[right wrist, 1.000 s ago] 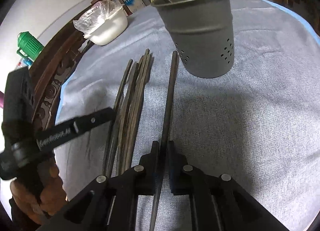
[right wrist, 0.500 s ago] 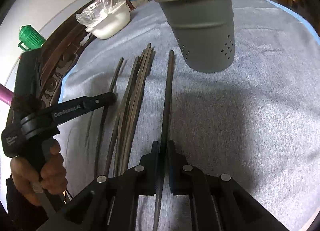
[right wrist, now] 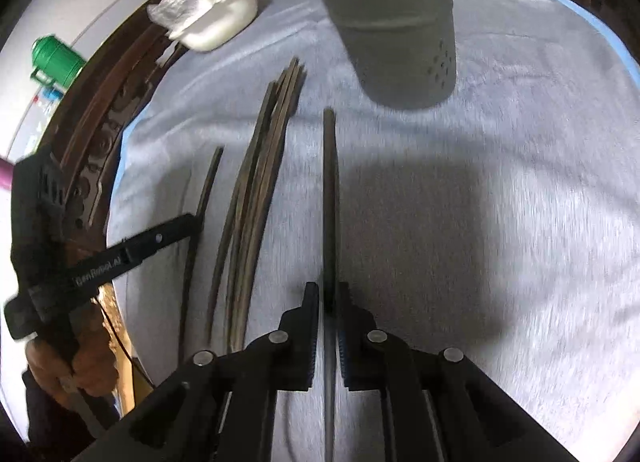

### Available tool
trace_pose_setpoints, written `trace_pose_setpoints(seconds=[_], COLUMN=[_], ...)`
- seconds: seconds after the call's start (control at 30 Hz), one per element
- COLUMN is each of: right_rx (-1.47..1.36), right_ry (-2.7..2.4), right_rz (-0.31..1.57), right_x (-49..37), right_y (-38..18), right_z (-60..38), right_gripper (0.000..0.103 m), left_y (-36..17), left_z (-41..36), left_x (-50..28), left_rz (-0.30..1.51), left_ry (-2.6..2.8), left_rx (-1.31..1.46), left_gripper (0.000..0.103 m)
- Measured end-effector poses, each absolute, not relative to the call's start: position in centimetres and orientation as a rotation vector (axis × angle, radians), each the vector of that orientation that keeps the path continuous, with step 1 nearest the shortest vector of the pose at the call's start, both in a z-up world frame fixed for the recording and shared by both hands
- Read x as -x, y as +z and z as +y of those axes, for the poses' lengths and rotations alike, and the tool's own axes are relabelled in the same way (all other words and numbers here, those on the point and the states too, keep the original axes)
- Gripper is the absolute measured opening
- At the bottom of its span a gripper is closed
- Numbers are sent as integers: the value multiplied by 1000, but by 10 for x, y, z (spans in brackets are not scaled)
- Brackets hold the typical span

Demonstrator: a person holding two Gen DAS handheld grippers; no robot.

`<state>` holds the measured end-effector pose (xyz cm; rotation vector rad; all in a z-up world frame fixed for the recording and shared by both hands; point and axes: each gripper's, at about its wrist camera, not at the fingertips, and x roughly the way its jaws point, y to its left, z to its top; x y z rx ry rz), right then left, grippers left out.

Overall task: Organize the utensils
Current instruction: 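Grasp a chopstick with the right tool while the left tool grasps another chopstick, then raise the chopstick with the right tool and drop it into the holder while the left tool does likewise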

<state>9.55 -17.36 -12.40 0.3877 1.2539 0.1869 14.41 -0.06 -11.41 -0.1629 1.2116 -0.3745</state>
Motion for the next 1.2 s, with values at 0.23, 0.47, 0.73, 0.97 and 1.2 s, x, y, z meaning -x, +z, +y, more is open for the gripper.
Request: trace_pose_setpoints(seconds=[0.23, 0.47, 0.73, 0.97, 1.2], right_rx=[-374, -302, -257, -314, -385], right_ry=[116, 62, 98, 198, 301], right_rz=[1217, 1215, 1172, 1000, 738], right_x=[-139, -160, -156, -134, -95], right_y=[-124, -128, -117, -59, 8], right_z=[-174, -162, -158, -175, -194], right_gripper=[26, 25, 8, 7, 7], left_y=[-117, -117, -112, -39, 41], left_z=[-15, -31, -31, -16, -2], left_x=[-173, -189, -191, -167, -132], left_rz=[1233, 1229, 1198, 992, 747], left_ry=[-373, -394, -393, -399, -409], left_rx=[139, 102, 92, 144, 187], left_gripper=[20, 20, 6, 6, 6])
